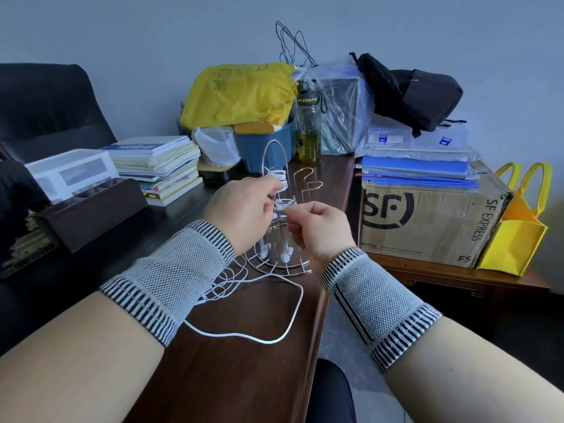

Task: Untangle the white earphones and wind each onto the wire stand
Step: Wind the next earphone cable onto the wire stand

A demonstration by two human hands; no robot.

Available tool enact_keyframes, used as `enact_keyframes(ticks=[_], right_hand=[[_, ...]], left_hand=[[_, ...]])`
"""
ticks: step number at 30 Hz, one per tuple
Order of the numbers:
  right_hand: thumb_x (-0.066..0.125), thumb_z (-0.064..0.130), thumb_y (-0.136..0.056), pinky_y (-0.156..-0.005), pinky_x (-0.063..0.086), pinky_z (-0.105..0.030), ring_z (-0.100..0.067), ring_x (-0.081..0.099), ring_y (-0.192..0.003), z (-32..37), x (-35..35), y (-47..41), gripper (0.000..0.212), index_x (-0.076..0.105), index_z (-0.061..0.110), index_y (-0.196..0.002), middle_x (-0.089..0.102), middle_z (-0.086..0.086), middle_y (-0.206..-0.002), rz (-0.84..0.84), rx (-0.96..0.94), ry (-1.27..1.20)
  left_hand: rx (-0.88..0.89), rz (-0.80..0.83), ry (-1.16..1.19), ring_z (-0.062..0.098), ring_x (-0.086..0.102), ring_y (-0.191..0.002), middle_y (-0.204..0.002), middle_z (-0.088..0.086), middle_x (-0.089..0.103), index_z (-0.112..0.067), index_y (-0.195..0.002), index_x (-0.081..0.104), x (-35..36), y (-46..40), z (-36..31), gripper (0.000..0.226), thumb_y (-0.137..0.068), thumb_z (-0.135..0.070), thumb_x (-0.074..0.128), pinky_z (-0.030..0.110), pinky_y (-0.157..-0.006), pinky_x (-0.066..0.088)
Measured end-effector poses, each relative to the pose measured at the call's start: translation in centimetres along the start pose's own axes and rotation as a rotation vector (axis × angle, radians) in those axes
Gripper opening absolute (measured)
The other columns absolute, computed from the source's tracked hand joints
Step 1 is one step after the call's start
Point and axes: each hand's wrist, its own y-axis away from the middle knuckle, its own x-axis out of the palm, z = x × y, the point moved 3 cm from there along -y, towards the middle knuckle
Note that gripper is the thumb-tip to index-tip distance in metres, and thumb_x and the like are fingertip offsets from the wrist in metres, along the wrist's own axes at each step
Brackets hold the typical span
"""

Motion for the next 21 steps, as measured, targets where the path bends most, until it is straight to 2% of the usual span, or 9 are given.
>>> enact_keyframes(ticks=[4,7,10,13,17,21], right_hand=[[0.069,0.011,-0.083,-0.056,0.045,-0.026,-0.012,0.051,-0.053,-0.2,0.0,0.1,0.024,0.061,0.017,-0.061,0.057,0.004,-0.055,-0.027,-0.248,0.328],[0.069,0.014,-0.084,-0.062,0.048,-0.027,-0.01,0.053,-0.056,-0.6,-0.3,0.1,0.023,0.062,0.02,-0.063,0.059,0.008,-0.057,-0.025,-0.335,0.413],[0.07,0.011,-0.084,-0.065,0.049,-0.031,-0.012,0.055,-0.06,-1.2,-0.8,-0.1,0.02,0.063,0.016,-0.066,0.063,-0.001,-0.064,0.0,-0.317,0.291],[0.07,0.005,-0.081,-0.068,0.05,-0.036,-0.02,0.057,-0.066,-1.5,-1.2,-0.2,0.015,0.064,0.009,-0.069,0.067,-0.016,-0.073,-0.006,-0.23,0.109],[0.067,-0.005,-0.081,-0.068,0.052,-0.03,-0.026,0.062,-0.074,-1.3,-1.0,0.1,0.024,0.059,0.009,-0.063,0.066,-0.015,-0.07,-0.013,-0.091,-0.157],[0.064,-0.007,-0.08,-0.063,0.052,-0.025,-0.026,0.062,-0.075,-1.0,-0.7,0.4,0.022,0.058,0.008,-0.065,0.064,-0.015,-0.07,-0.082,-0.002,-0.279]], left_hand=[[-0.13,0.032,0.088,0.013,0.068,-0.101,-0.11,-0.002,0.073,-0.017,-0.123,0.064,0.8,0.4,0.6,0.035,-0.092,-0.005,0.053,0.036,-0.096,0.052],[-0.169,0.017,0.099,0.013,0.068,-0.099,-0.108,-0.001,0.074,-0.018,-0.12,0.067,0.7,0.3,0.4,0.029,-0.094,-0.011,0.055,0.03,-0.095,0.051],[-0.204,0.015,0.037,0.011,0.067,-0.096,-0.102,-0.005,0.074,-0.023,-0.121,0.068,0.5,0.4,0.4,0.028,-0.095,-0.019,0.056,0.018,-0.086,0.045],[-0.225,0.066,0.085,0.009,0.066,-0.094,-0.094,-0.009,0.074,-0.025,-0.127,0.063,0.7,0.7,0.2,0.034,-0.094,-0.021,0.059,0.025,-0.093,0.05],[-0.223,0.094,0.093,0.012,0.067,-0.089,-0.083,-0.007,0.075,-0.027,-0.133,0.058,1.2,0.6,-0.1,0.039,-0.094,-0.025,0.06,0.033,-0.093,0.051],[-0.309,0.127,0.176,0.017,0.071,-0.079,-0.091,0.0,0.075,-0.025,-0.131,0.06,2.2,0.1,-0.4,0.036,-0.096,-0.028,0.056,0.037,-0.084,0.057]])
